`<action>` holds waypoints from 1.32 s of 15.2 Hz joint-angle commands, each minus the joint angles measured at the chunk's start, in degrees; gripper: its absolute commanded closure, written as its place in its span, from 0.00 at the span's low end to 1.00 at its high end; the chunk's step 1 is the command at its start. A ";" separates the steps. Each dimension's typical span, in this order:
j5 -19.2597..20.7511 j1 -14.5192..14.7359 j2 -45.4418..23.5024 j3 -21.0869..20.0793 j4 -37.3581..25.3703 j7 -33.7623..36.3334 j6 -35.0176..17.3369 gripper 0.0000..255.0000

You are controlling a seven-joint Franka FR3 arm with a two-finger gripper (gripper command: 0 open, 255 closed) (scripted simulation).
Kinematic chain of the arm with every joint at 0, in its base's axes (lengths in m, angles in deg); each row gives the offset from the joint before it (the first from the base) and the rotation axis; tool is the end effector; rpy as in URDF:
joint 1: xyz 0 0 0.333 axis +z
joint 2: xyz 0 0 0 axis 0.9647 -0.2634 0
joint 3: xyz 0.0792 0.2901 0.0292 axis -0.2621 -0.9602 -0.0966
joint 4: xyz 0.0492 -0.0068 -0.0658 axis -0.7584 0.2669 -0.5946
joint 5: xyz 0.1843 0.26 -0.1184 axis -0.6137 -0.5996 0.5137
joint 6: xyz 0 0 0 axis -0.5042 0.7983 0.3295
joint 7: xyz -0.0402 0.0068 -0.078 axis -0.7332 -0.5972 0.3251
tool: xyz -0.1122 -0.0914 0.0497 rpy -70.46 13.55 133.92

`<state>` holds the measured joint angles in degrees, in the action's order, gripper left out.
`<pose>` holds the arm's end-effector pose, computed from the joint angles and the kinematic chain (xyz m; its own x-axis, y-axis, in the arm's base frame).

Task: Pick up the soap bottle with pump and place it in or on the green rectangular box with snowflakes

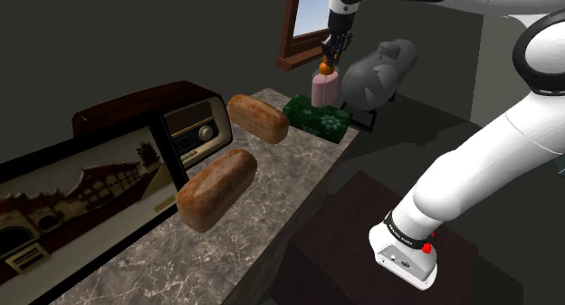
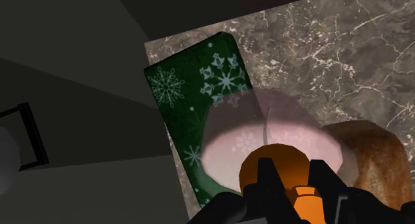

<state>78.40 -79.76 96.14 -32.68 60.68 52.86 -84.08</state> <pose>0.4372 -0.1016 0.5468 0.9958 -0.0903 0.0117 -0.0908 -0.9770 0.1928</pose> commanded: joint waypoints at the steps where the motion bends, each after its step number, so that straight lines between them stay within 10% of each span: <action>1: 0.01 -0.96 -2.53 1.50 -3.57 -2.70 0.48 1.00; 8: -1.65 -4.94 -13.22 6.51 -19.54 -12.70 4.01 1.00; 20: -1.10 -5.01 -11.52 6.50 -8.22 -10.95 -5.47 1.00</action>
<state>77.28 -84.81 84.67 -26.14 51.67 41.69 -88.69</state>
